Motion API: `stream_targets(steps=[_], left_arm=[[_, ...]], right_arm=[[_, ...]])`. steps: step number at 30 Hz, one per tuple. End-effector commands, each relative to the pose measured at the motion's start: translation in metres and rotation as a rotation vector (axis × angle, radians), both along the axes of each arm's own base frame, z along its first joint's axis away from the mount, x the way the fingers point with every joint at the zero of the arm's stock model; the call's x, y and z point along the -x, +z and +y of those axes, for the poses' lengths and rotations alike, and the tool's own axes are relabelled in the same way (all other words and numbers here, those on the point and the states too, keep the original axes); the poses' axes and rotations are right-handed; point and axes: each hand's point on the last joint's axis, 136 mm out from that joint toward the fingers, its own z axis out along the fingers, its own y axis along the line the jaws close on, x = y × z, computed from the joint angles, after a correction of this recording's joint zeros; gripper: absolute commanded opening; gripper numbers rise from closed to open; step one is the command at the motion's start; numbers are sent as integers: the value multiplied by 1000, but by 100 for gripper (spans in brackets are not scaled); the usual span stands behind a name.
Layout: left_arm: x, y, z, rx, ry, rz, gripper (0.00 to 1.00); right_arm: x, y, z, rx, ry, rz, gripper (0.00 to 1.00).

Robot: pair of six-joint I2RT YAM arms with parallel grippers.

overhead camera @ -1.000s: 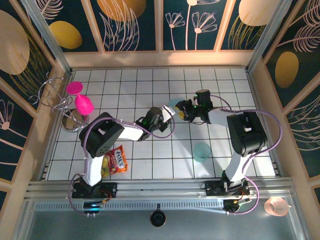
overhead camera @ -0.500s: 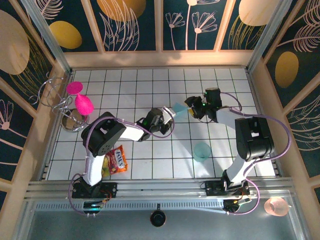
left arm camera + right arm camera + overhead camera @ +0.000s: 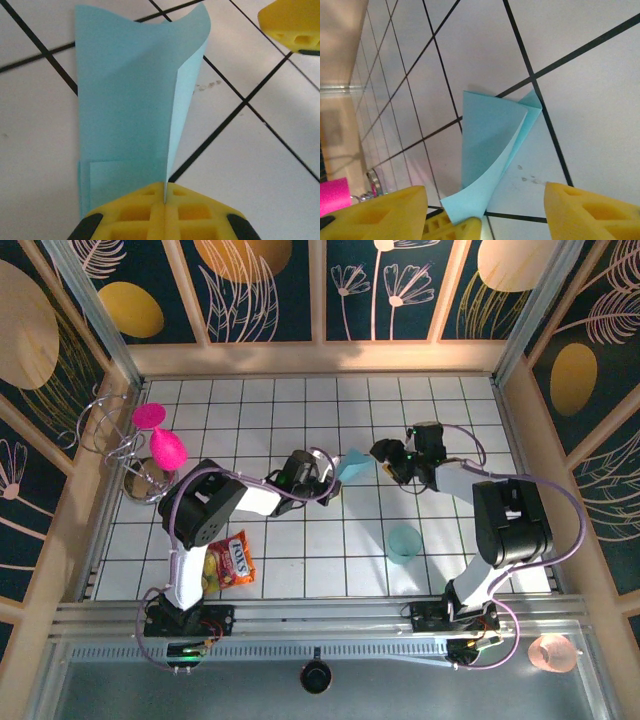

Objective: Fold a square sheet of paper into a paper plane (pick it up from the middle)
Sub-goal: Fold the wing for the fifth time at the center of the table.

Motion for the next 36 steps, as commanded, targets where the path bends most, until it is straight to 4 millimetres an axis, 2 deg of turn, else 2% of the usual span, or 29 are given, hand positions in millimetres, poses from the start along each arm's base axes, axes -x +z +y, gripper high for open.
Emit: stream_targets(steps=[1,4,15,24,36], left_arm=[[9,11,-8,99,-11,140,2],[6,22,-15,150,-16,190,2],[-3,24,-14,204,45,375,0],[-3,26,-16,303,68,536,0],[-6,18,-14,326,103,615,0]], right_arm=[[2,5,-1,66,65,-105,65],[4,5,6,88,122,-133,66],[10,-11,30,161,240,-135,66],[6,-24,39,172,301,-106,66],[0,-42,46,196,326,-56,66]])
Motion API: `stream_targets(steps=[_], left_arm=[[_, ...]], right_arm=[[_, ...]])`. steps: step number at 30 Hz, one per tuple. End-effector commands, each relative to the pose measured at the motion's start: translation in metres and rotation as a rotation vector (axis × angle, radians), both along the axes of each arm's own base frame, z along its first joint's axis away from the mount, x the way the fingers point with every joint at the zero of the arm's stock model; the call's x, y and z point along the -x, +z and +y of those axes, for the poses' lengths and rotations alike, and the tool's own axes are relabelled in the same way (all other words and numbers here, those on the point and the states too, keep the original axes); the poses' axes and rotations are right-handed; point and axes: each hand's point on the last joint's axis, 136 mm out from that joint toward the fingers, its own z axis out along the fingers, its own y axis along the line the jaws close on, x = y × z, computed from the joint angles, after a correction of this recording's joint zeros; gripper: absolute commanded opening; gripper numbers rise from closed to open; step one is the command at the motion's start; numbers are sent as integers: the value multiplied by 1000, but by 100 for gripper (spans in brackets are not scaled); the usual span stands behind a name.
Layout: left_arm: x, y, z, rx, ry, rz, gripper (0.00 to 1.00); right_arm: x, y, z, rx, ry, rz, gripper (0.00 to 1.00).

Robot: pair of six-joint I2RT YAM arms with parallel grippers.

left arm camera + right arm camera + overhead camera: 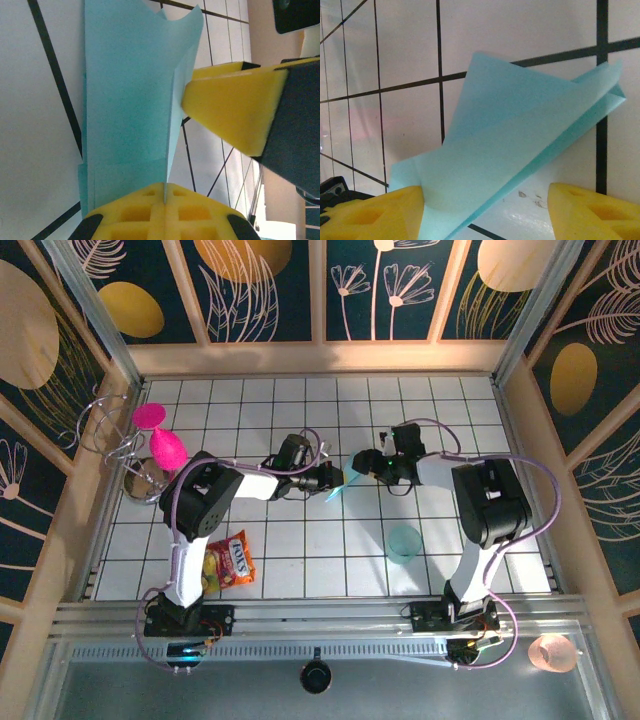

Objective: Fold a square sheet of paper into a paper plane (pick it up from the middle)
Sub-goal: Fold the wing for the fifth time at the center of the table.

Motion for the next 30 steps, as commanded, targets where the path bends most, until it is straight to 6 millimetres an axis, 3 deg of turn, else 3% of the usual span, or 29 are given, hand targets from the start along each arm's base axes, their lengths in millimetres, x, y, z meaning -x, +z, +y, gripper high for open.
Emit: stream_targets(steps=[1,8,19,30], left_arm=[[-4,-2,-1,22,3,27,0],[-6,-7,-1,26,17,36,2],[-8,-8,5,19,42,16,17],[-9,6,14,-21,71,-41,30]], right_arm=[[-3,-7,5,36,18,13,66],[1,-29,3,103,5,62,64],[3,-54,-4,251,-13,117,62],[2,-59,-3,267,-18,140,61]])
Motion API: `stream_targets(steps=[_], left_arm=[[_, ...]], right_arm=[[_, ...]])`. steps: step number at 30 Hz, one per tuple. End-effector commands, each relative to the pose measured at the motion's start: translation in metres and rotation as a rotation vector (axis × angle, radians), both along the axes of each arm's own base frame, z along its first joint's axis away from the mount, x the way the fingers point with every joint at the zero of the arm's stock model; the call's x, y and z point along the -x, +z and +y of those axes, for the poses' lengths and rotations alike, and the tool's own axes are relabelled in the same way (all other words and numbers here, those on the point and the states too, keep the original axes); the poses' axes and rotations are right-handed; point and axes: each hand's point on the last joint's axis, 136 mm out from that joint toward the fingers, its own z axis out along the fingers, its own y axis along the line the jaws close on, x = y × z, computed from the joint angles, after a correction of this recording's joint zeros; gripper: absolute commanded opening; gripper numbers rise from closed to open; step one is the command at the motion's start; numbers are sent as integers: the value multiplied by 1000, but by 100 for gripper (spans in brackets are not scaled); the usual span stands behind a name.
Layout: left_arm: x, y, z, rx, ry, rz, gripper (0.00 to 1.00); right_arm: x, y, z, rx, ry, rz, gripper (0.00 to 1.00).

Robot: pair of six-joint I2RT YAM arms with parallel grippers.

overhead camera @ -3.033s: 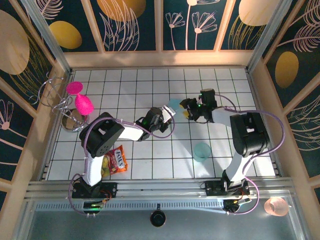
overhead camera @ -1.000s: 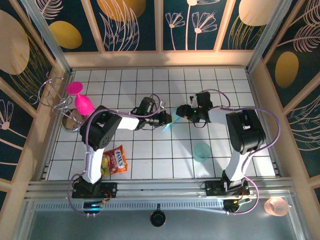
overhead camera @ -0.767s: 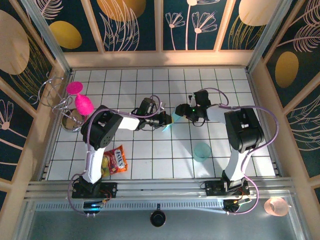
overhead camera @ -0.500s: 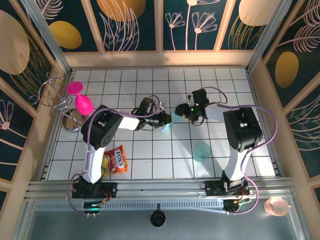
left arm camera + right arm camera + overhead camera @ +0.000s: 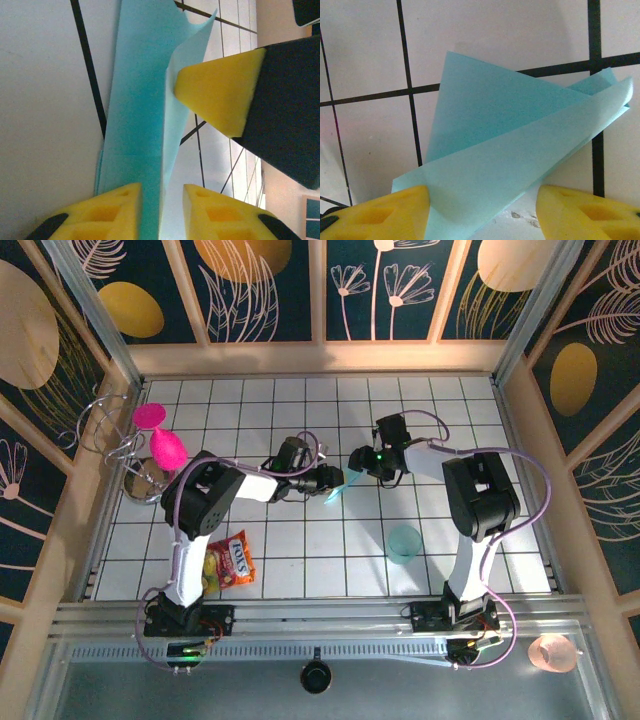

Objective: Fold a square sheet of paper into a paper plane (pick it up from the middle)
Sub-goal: Fold the wing for the fifth time at the center of the table.

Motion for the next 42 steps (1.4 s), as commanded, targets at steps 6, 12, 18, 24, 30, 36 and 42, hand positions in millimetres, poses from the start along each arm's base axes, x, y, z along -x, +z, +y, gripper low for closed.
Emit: stream_targets(steps=[6,12,18,24,30,36,42], left_arm=[[-3,17,23,-84,67,-84,38],[6,15,39,-124,98,-101,44],[19,4,36,-173,83,-92,47],[20,-2,30,-211,70,-95,45],[23,-6,21,-219,38,-91,45],[22,-17,22,-280,26,-75,40],[21,-27,28,-322,46,-58,32]], right_arm=[[10,-44,-4,79,7,67,61],[11,-46,-4,80,5,78,60],[12,-49,-4,80,4,93,60],[14,-52,-4,83,3,102,59],[15,-54,-5,88,1,110,58],[16,-57,-6,94,-6,128,57],[18,-62,-7,97,-7,144,57]])
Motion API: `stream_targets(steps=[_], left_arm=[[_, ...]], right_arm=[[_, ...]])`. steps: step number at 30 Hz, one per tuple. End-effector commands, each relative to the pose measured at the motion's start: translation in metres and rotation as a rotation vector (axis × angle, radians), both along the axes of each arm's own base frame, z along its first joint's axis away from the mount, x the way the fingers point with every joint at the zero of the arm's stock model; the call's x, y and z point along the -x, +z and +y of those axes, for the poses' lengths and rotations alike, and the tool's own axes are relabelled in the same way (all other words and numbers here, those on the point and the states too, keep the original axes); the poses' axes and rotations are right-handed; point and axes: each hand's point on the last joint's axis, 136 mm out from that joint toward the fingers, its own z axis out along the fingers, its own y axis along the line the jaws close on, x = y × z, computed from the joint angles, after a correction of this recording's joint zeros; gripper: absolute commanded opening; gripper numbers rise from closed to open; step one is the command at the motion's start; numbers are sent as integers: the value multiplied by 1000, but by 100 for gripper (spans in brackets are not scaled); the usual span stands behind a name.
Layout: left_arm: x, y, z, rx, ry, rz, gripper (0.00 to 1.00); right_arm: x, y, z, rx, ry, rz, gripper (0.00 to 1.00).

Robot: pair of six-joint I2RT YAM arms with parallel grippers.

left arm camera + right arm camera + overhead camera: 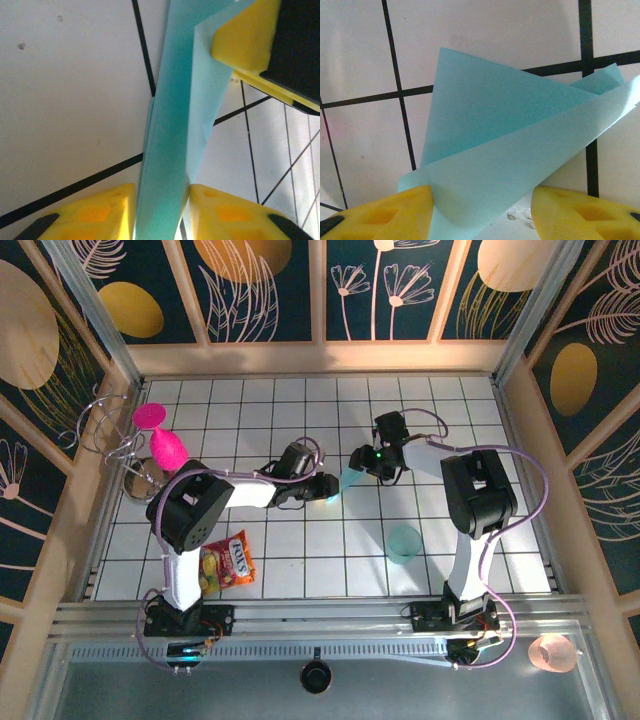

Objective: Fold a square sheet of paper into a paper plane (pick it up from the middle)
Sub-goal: Fold the wing for the fifth time at the center of the table.

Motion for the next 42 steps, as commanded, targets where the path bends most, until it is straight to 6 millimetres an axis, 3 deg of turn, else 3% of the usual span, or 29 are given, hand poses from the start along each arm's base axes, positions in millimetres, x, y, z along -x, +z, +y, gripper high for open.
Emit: stream_targets(steps=[1,18,22,28,31,35,38,42], left_arm=[[3,-20,6,-73,8,36,31],[9,-52,20,-176,37,118,22],[11,-58,24,-201,44,130,22],[11,-60,27,-217,54,137,21],[11,-59,27,-217,52,135,21],[10,-59,26,-217,53,133,21],[10,-60,26,-216,55,136,21],[11,-61,27,-215,57,141,21]], right_arm=[[19,-59,-6,79,5,105,57],[21,-63,-3,75,18,120,56],[9,-36,4,26,18,63,57],[-8,36,-2,-90,-43,-73,61],[-4,59,-5,-146,-57,-123,62],[8,85,8,-253,1,-192,59],[18,97,26,-346,72,-213,52],[21,91,49,-355,140,-197,45]])
